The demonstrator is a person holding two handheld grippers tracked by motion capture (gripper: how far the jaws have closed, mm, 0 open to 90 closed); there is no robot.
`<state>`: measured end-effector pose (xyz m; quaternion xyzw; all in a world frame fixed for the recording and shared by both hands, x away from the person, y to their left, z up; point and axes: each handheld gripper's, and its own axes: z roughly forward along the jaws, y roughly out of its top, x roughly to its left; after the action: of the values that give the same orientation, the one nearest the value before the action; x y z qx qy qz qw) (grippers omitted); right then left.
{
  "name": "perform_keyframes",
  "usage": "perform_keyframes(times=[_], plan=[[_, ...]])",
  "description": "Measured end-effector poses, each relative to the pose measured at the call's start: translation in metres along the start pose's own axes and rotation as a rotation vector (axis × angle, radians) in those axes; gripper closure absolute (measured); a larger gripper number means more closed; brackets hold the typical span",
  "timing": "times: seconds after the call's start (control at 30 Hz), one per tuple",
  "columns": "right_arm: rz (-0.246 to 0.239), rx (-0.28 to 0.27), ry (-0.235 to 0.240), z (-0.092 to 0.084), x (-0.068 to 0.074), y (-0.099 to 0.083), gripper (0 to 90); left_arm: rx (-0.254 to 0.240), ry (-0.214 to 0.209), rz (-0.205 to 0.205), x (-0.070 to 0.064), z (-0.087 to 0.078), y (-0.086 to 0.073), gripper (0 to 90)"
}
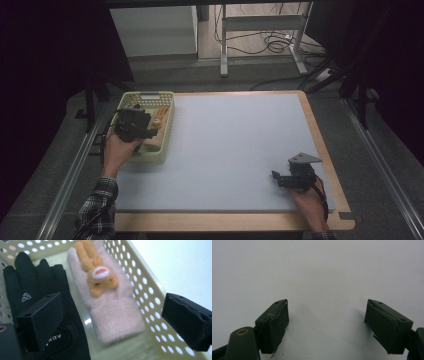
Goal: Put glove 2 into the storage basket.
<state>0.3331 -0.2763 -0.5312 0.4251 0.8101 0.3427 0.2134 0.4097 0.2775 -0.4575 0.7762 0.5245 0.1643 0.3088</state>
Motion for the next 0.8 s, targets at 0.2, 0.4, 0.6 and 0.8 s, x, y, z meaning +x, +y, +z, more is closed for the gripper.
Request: perform_keyframes(times=[0.2, 0.4, 0.6, 0.8], plan=[[0.0, 0.0, 0.0, 0.0, 0.0, 0.0, 19.0, -0.026, -0.023, 0.002, -0.004, -0.008, -0.007, 3.4], [0.001, 0.003, 0.0, 0.0, 0.0, 0.0, 19.0, -0.05, -0.053, 0.019, -0.01, -0.017, -0.013, 3.0], [0.002, 0.002, 0.001, 0.0, 0.0, 0.0, 19.0, -0.062, -0.066, 0.029, -0.016, -0.025, -0.015, 2.9], [0.002, 0.003, 0.001, 0.0, 0.0, 0.0, 19.0, -0.074, -0.074, 0.06, -0.027, -0.037, -0.018, 2.8]])
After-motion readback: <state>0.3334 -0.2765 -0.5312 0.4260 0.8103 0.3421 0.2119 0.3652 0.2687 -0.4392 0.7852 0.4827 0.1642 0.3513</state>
